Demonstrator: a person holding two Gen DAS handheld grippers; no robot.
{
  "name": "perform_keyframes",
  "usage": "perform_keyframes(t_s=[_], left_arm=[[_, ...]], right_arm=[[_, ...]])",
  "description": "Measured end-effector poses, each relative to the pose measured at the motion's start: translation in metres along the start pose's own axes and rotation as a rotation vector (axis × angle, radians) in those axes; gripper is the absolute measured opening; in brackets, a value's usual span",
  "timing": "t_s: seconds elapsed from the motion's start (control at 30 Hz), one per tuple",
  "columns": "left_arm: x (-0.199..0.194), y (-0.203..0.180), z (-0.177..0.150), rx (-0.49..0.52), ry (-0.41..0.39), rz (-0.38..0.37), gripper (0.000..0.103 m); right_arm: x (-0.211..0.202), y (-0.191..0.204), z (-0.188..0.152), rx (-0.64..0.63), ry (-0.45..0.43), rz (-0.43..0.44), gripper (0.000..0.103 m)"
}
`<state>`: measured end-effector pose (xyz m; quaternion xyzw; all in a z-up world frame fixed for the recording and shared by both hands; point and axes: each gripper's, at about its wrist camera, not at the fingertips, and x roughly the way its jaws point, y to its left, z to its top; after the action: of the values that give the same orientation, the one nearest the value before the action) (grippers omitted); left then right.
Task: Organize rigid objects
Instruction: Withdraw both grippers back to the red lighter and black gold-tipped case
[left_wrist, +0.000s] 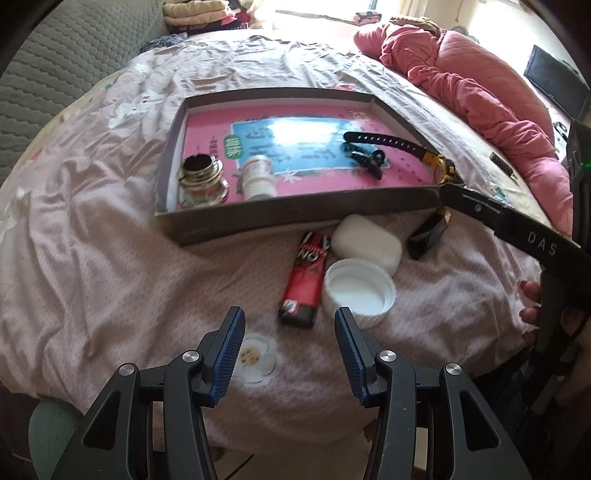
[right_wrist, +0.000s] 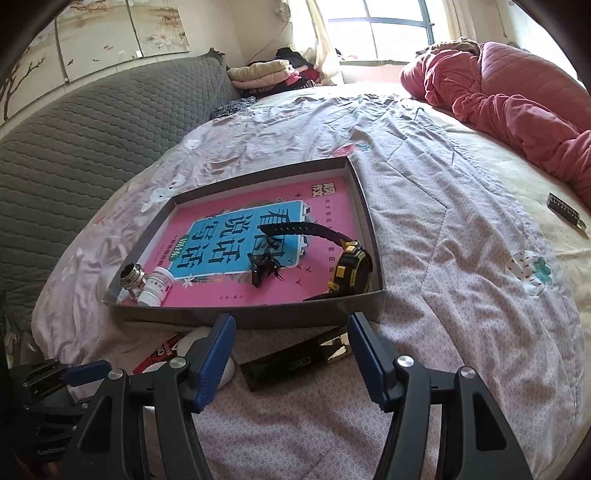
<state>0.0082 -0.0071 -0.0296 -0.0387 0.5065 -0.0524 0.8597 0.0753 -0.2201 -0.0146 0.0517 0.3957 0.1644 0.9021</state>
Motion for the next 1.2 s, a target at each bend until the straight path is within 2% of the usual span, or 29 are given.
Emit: perform_keyframes(t_s=[0.37, 0.67, 0.8, 1.03, 1.2], left_arm=[[0.007, 0.005, 0.0, -0.002, 0.007, -0.01, 0.052], [0.024, 0.002, 0.012, 0.02, 0.02, 0.017, 0.052], [0.029, -0.001, 0.017, 0.032, 0.021, 0.008, 0.052], [0.036, -0.007, 0.022, 0.036, 0.024, -0.02, 0.044], [0.04, -0.011, 0.022, 0.045, 0.028, -0.024, 0.044]], right_arm=[[0.005, 0.003, -0.013, 0.013, 0.044, -0.033, 0.063], [0.007, 0.002, -0.019, 0.042, 0.071, -0.046, 0.063], [0.013, -0.003, -0.02, 0.087, 0.091, -0.033, 0.063], [0.028, -0.014, -0.024, 0.224, 0.132, 0.035, 0.063], [0.034, -0.011, -0.022, 0.256, 0.128, 0.066, 0.061]])
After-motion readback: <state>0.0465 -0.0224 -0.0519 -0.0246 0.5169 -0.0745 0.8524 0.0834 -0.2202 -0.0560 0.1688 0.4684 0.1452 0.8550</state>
